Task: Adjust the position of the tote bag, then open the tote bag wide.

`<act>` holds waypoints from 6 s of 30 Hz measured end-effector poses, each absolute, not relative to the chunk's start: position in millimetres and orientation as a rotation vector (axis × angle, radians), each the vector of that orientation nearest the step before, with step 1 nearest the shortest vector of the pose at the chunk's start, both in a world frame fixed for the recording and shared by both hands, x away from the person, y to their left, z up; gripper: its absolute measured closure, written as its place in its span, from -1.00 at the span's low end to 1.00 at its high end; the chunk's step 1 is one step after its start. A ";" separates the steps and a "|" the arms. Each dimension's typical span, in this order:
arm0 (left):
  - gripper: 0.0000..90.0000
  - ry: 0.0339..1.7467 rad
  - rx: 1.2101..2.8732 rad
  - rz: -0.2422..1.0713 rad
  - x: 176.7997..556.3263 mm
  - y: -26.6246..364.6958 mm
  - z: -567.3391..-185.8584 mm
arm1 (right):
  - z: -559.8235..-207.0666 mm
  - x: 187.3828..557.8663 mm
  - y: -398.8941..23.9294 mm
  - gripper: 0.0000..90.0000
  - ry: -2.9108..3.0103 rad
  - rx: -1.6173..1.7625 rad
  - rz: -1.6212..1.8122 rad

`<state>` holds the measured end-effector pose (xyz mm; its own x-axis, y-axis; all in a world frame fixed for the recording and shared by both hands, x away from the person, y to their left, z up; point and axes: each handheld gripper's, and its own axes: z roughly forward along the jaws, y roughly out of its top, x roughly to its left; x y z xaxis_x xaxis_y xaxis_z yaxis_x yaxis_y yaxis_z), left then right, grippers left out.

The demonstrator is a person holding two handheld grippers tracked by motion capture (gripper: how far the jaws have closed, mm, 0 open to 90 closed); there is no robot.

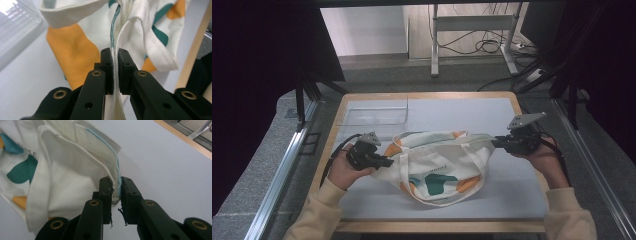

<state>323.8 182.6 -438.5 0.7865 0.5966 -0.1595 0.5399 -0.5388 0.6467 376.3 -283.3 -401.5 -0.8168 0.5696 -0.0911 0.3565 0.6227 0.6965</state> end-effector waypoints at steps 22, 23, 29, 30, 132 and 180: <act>0.79 0.844 2.245 0.089 335.2 180.1 -449.8 | -434.1 361.4 -293.5 0.53 2.533 0.811 1.005; 0.66 0.831 2.249 0.094 333.9 179.9 -449.1 | -433.2 359.7 -292.5 0.38 2.529 0.793 1.003; 0.25 0.788 2.233 0.141 323.7 181.7 -439.1 | -429.1 358.3 -290.2 -0.09 2.468 0.835 1.019; 0.18 0.780 2.228 0.148 322.1 182.7 -436.9 | -427.8 358.3 -289.8 -0.14 2.459 0.856 1.026; 0.87 0.563 2.329 0.001 380.1 113.5 -433.9 | -400.6 347.8 -194.4 -0.23 2.550 0.610 1.269; 0.89 0.603 2.319 0.015 372.9 111.3 -435.0 | -418.0 360.6 -143.8 0.38 2.697 0.494 1.059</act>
<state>372.9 111.3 -435.0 0.8902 0.4264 -0.1602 0.4181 -0.6253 0.6589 360.6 -143.8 -418.0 -0.9237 0.3775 -0.0650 0.2325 0.6874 0.6881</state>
